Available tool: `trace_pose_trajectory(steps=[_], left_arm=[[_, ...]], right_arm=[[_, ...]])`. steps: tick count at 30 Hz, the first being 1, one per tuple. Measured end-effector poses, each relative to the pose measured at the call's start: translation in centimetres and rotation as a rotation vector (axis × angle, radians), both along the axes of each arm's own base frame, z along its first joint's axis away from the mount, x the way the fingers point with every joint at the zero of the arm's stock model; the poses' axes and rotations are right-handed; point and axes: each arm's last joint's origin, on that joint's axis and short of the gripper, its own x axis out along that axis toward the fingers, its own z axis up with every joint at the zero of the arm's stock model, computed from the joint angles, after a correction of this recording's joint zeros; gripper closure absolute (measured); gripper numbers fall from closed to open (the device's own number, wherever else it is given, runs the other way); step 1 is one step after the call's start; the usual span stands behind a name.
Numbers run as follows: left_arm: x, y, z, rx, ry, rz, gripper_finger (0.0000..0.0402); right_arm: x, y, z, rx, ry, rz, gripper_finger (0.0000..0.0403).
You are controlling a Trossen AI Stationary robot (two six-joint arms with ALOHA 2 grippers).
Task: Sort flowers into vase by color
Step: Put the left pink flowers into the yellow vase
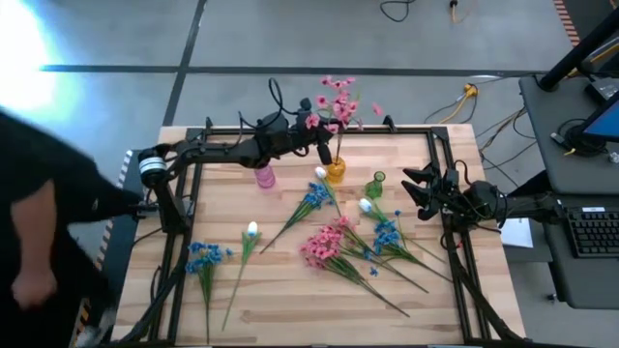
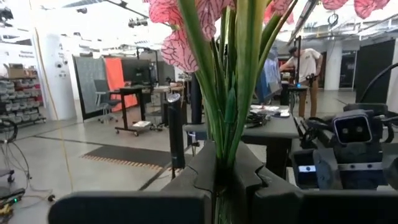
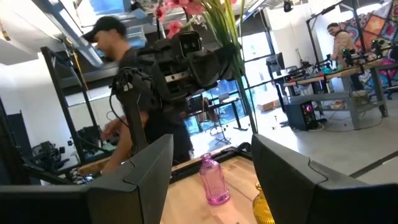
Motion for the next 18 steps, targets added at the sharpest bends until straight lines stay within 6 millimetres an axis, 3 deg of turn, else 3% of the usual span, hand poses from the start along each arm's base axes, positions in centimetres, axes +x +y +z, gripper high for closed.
trace_pose_trajectory(steps=[18], left_arm=[[-0.8, -0.4, -2.3, 0.012, -0.021, -0.031, 0.0402]], right_arm=[[0.0, 0.0, 0.0, 0.000, 0.002, 0.000, 0.0193]])
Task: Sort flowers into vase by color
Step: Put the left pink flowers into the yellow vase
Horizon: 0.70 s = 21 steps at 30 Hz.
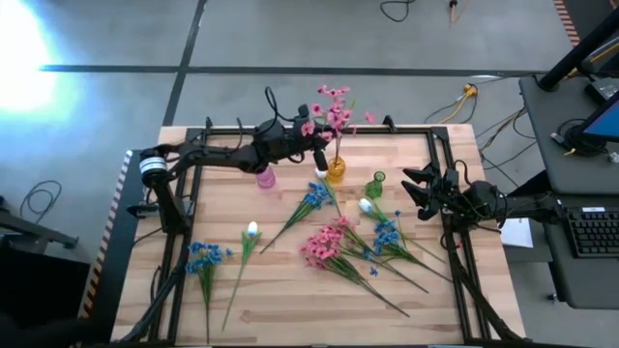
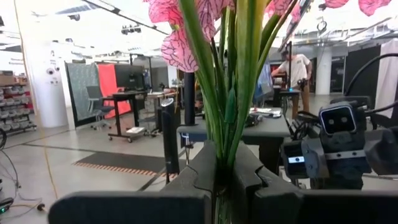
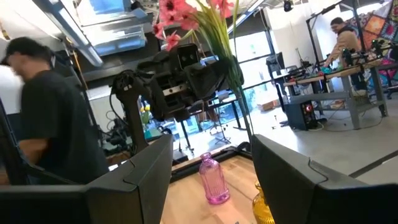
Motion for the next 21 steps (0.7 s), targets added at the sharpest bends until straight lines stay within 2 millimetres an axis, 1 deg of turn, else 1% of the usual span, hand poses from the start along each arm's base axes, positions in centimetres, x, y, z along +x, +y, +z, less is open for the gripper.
trace_pose_trajectory(steps=[8, 15, 21], left_arm=[[-0.2, -0.1, -1.1, -0.024, 0.020, -0.003, 0.0402], [-0.3, -0.1, -1.3, -0.065, 0.016, 0.001, 0.0400], [-0.3, -0.1, -1.5, -0.095, 0.028, -0.002, 0.0375]], right_arm=[[0.0, 0.0, 0.0, 0.000, 0.000, 0.000, 0.0193], [0.0, 0.0, 0.0, 0.000, 0.000, 0.000, 0.0193], [0.0, 0.0, 0.0, 0.001, 0.000, 0.000, 0.0193]])
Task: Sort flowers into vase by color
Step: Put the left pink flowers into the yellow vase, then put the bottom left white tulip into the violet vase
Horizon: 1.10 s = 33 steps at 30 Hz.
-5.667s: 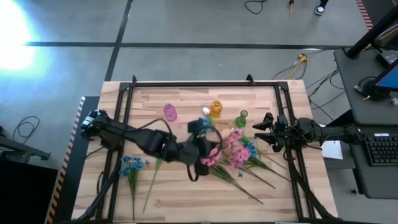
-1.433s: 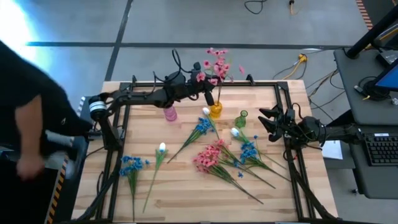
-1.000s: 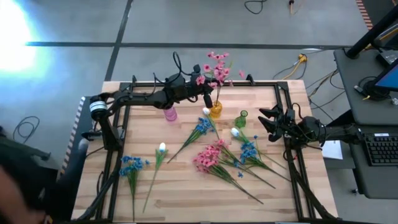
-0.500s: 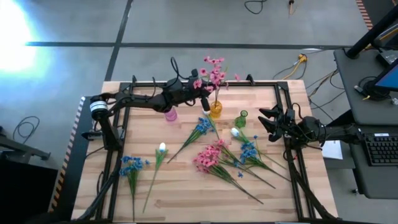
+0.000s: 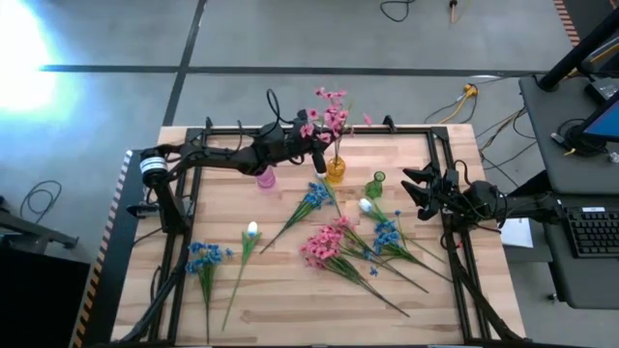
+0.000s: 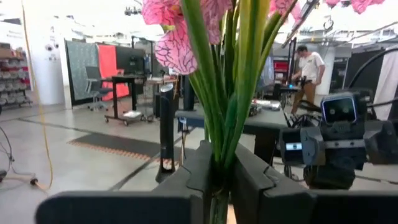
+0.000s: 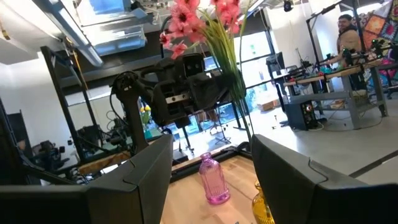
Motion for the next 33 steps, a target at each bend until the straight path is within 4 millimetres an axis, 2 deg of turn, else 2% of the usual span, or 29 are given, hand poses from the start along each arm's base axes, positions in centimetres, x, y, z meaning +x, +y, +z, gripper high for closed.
trace_pose_trajectory(steps=[7, 18, 22, 27, 33], left_arm=[[0.1, 0.0, -1.0, -0.053, 0.089, -0.002, 0.0314], [0.1, 0.1, -2.0, -0.096, 0.190, 0.001, 0.0171], [-0.1, 0.0, -2.4, -0.126, 0.267, 0.001, 0.0131], [-1.2, -0.4, -2.0, -0.152, 0.390, 0.003, 0.0106], [-3.2, -1.3, -1.5, -0.236, 0.569, 0.005, 0.0108]], right_arm=[[0.0, 0.0, 0.0, 0.000, 0.000, 0.000, 0.0193], [0.0, 0.0, 0.0, 0.000, 0.002, 0.000, 0.0193], [0.0, 0.0, 0.0, 0.000, 0.002, 0.000, 0.0193], [0.0, 0.0, -0.1, -0.001, 0.006, 0.000, 0.0193], [0.1, 0.0, -0.4, -0.001, 0.041, 0.000, 0.0193]])
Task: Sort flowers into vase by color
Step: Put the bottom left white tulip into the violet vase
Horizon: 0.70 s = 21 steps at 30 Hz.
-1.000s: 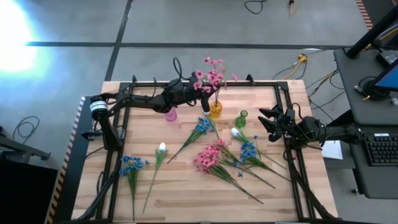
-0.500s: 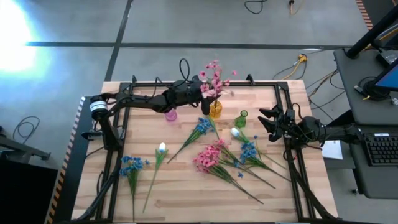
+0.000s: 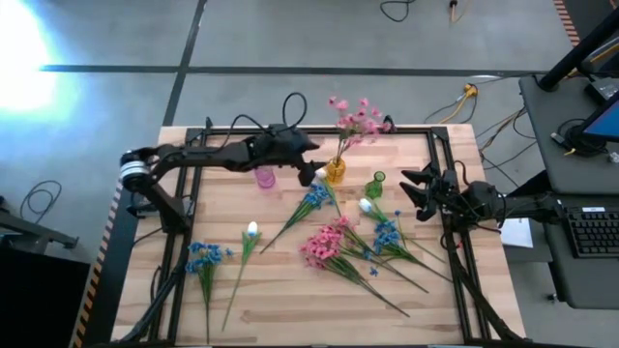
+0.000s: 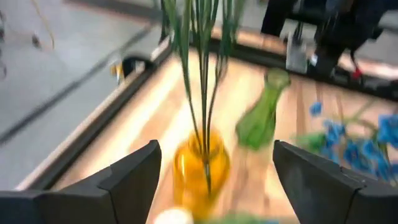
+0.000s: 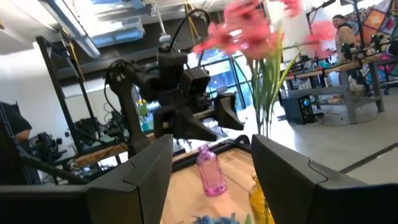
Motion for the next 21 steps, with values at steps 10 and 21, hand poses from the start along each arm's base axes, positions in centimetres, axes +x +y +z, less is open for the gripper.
trace_pose_trajectory(steps=[10, 21], left_arm=[[-2.1, -3.9, 0.4, -0.165, 0.208, -0.031, 0.0114], [-3.0, -8.9, -0.4, -0.328, 0.379, -0.055, 0.0114]], right_arm=[[0.3, 0.0, -0.3, 0.033, 0.031, 0.008, 0.0193], [1.1, 0.0, -0.3, 0.070, 0.029, -0.012, 0.0193]])
